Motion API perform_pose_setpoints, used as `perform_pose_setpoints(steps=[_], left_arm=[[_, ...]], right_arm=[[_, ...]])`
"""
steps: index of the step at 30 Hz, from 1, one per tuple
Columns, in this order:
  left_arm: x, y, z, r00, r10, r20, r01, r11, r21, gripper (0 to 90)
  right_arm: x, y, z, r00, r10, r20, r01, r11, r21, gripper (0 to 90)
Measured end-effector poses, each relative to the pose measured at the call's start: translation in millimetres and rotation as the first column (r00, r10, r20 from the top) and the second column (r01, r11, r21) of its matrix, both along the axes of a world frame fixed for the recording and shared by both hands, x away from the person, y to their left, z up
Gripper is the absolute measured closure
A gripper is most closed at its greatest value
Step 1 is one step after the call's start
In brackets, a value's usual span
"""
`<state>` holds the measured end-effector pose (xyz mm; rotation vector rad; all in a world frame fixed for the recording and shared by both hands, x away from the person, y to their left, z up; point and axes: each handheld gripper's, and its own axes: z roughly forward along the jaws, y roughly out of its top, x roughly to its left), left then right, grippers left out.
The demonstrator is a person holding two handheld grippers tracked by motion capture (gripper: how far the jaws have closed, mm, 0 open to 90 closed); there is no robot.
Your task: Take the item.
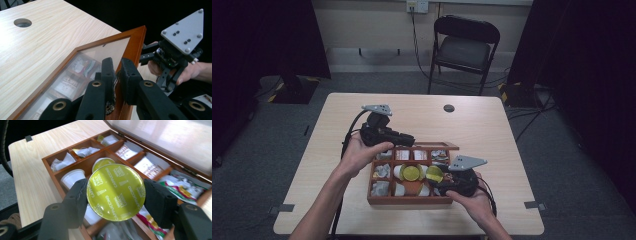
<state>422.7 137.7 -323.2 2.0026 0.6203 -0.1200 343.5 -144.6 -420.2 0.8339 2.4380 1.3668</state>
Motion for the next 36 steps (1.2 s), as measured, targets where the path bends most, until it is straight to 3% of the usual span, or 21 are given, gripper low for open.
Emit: perform_pose_setpoints(steps=[21,36], left_arm=[[-0.7,-1.5,0.1,0.9999,-0.011,0.004,0.011,0.9999,0.012,81.8],[-1.2,-1.9,0.0,0.9999,-0.017,0.0,0.017,0.9997,0.018,81.8]], right_arm=[[-3.3,-43.0,-3.8,0.9945,-0.105,-0.006,0.105,0.9945,0.004,37.9],[5.9,-79.8,-5.6,0.9746,-0.224,-0.011,0.224,0.974,0.034,37.9]])
